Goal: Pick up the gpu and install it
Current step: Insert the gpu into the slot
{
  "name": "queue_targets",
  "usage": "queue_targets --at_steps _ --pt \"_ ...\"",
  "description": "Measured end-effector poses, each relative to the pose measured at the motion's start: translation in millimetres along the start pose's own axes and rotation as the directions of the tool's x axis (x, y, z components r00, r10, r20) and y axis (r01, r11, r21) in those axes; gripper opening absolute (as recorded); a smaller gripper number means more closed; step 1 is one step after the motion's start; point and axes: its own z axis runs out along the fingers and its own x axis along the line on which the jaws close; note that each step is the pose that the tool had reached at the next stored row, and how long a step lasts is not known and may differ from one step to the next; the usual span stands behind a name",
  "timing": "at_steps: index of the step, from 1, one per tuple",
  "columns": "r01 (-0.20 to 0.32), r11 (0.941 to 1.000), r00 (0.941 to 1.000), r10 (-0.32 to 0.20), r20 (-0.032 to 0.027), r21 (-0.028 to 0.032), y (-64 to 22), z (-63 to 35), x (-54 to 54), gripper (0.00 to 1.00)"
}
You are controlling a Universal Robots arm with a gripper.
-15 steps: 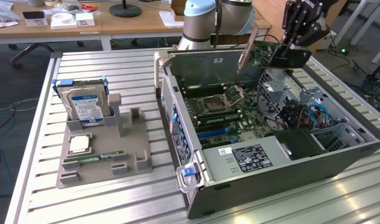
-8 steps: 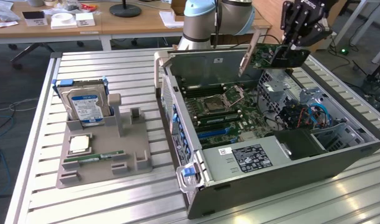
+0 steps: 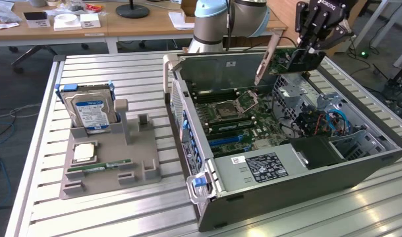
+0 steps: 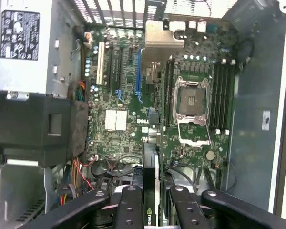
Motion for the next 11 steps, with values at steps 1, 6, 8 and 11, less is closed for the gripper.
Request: queue_targets --at_steps 1,6,8,11 --pt "0.003 1.0 1.0 -0.003 -0.0001 -0.0001 0.0 0.0 0.0 0.26" --pt "0.005 1.0 1.0 -0.005 0.0001 0.0033 0.6 0.7 -0.1 0.26" --pt "0.005 0.9999 1.0 -0.005 -0.0011 0.0159 2.5 2.1 -0.2 0.26" --pt "0.005 0.9994 1.0 -0.005 -0.0024 0.0349 6.3 4.9 -0.3 0.26"
